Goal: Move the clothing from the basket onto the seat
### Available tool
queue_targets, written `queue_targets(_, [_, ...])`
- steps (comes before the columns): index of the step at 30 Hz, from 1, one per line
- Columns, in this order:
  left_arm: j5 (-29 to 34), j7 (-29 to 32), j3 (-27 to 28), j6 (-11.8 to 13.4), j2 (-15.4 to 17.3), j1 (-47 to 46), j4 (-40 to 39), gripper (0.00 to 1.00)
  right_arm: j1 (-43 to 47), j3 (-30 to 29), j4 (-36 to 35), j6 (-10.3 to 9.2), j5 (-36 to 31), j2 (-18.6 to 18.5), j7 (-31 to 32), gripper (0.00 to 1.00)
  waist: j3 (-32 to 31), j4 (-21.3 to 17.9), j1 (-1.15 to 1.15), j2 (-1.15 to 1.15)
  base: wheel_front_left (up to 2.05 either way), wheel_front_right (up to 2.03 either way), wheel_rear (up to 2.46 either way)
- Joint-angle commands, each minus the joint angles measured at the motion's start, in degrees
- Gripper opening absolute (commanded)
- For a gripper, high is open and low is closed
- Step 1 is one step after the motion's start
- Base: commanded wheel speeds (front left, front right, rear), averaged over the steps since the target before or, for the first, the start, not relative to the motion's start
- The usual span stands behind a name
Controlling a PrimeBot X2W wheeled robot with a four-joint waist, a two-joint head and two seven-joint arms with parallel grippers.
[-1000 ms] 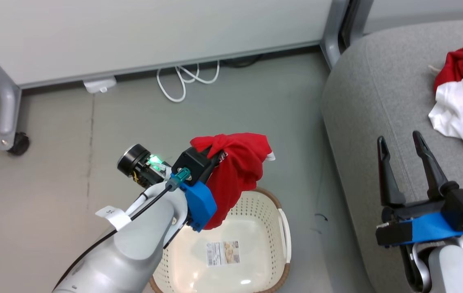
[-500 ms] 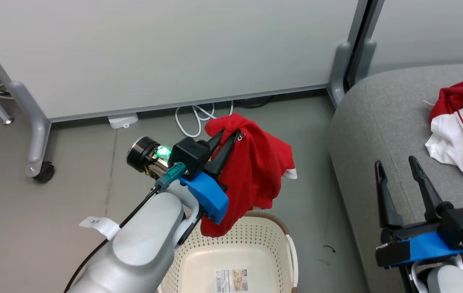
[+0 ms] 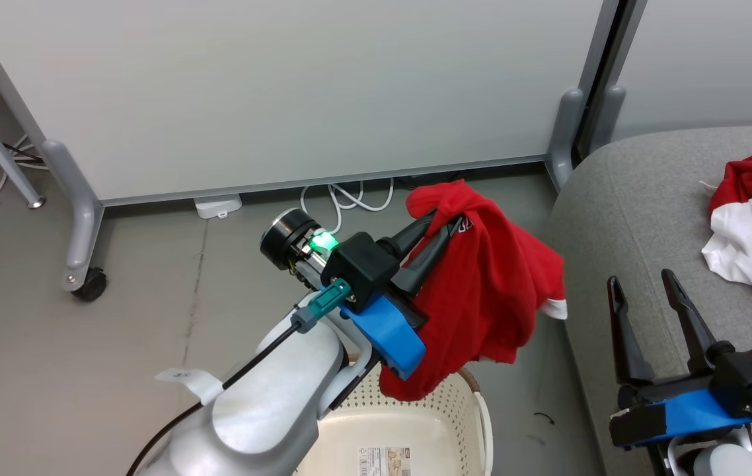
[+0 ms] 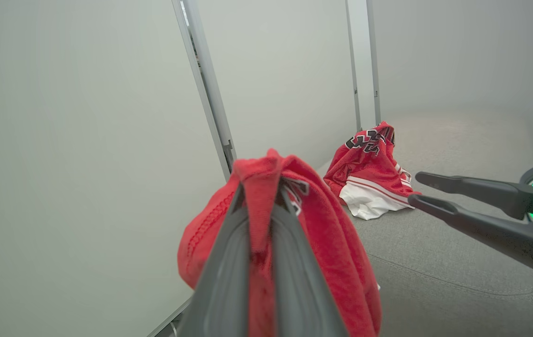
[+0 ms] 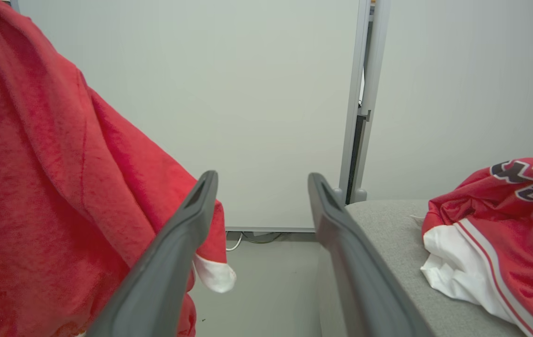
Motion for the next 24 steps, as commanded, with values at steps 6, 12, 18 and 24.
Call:
queue_targets(6, [-0.03,1.16,-0.57,0.55,0.95,1.44,-3.66,0.00,0.61,0.00,-0.04,0.03,0.50,0.18,-0.02,1.00,0.24,0.09,0.01,-0.01,0.00,0.00,0.00])
queue_targets(12, [-0.23,1.37,-0.90,1.05,1.56,1.96,-4.63,0.00,-0.01,0.46,-0.79,0.03,0.32,0.15,-0.03,1.00,0.37,0.06,0.01,-0.01,0.00,0.00,0.00])
queue_targets(18, [-0.52,1.43,-0.81,1.47,2.00,1.68,-5.09,0.00,-2.11,3.80,-3.23,0.03,0.30,-1.16,-0.03,1.00,0.70,-0.10,0.01,-0.01,0.00,0.00,0.00])
queue_targets(24, [-0.64,1.22,-0.87,1.62,2.08,0.94,-5.18,0.00,-4.68,10.07,-4.66,0.03,1.07,-3.86,-0.02,1.00,1.25,0.12,0.01,-0.01,0.00,0.00,0.00])
